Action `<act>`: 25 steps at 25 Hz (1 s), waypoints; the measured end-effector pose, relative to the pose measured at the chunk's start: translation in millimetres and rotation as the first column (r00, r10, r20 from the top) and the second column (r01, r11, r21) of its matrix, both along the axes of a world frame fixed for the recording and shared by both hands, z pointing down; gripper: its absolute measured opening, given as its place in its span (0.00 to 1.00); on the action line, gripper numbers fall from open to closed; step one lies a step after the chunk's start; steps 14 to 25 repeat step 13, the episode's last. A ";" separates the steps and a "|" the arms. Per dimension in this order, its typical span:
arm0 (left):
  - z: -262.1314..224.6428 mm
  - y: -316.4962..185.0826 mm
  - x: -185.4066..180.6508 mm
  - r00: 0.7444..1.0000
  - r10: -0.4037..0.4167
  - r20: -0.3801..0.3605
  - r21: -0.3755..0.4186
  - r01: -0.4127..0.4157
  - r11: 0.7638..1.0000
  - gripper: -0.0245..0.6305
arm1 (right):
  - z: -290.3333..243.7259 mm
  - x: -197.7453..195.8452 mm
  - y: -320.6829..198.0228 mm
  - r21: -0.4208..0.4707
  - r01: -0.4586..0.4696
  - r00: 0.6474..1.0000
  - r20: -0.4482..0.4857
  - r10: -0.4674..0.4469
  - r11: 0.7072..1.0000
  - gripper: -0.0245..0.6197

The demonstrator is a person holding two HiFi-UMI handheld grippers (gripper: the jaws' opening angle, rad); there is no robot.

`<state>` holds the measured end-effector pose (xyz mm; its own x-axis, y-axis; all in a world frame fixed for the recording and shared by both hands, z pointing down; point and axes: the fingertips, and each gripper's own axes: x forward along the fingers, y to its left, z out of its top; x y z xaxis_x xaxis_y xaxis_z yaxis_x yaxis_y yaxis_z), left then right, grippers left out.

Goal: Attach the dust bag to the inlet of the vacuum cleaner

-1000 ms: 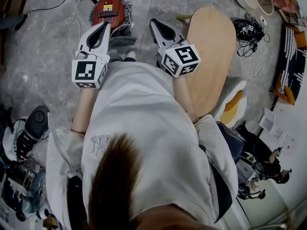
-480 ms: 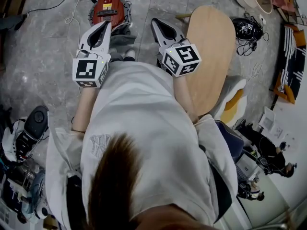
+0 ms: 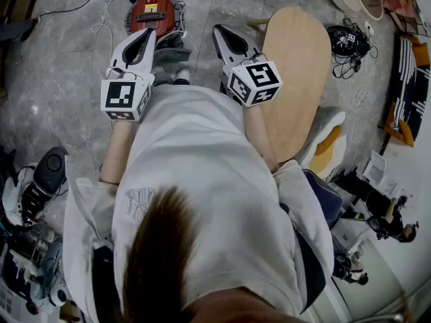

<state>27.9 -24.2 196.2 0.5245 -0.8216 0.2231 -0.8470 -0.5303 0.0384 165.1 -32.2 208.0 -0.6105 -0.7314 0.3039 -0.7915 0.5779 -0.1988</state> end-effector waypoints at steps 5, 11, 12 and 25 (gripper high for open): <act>-1.4 -0.1 -0.8 1.000 -0.003 0.000 -0.001 0.003 1.000 0.07 | -1.2 -2.4 -0.6 0.000 0.005 1.000 -0.002 -0.005 1.000 0.04; -0.6 -3.1 -1.3 1.000 -0.008 -0.001 -0.003 0.008 1.000 0.07 | 0.8 -1.0 -4.9 -0.004 0.003 1.000 -0.004 -0.003 1.000 0.04; -0.4 -3.3 -1.4 1.000 -0.008 -0.001 -0.004 0.008 1.000 0.07 | 1.1 -0.6 -5.4 -0.005 0.002 1.000 -0.005 -0.002 1.000 0.04; -0.2 -3.5 -1.5 1.000 -0.009 -0.002 -0.005 0.009 1.000 0.07 | 1.3 -0.2 -5.9 -0.006 0.001 1.000 -0.005 -0.001 1.000 0.04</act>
